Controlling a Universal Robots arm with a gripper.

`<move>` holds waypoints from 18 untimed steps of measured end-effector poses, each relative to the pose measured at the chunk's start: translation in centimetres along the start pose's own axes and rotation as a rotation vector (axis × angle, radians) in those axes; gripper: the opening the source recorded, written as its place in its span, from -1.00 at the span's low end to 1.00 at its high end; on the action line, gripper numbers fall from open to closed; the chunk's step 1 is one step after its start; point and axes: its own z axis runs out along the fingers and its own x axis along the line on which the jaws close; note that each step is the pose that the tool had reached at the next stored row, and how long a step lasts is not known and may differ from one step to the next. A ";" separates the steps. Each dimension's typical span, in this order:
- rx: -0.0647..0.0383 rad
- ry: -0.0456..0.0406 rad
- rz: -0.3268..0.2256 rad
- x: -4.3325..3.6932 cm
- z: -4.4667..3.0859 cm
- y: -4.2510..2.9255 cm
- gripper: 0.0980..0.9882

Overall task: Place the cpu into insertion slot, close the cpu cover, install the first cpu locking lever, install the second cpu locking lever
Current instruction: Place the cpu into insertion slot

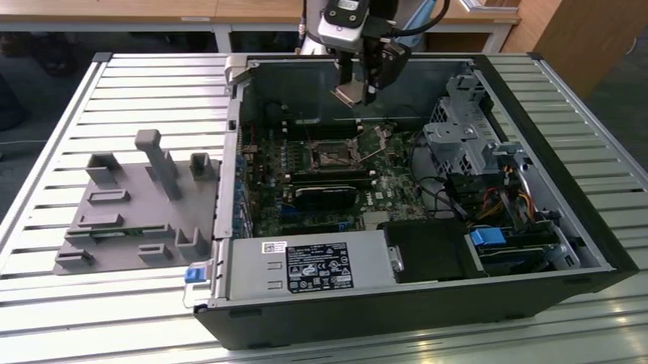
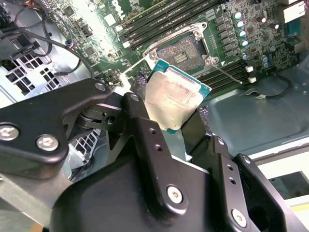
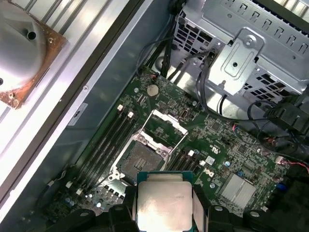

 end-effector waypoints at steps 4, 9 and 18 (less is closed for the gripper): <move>0.000 -0.0021 0.019 0.00 0.02 0.00 0.00; 0.001 -0.0045 0.042 0.01 0.04 0.00 0.00; 0.002 -0.0092 0.084 0.02 0.07 0.01 0.00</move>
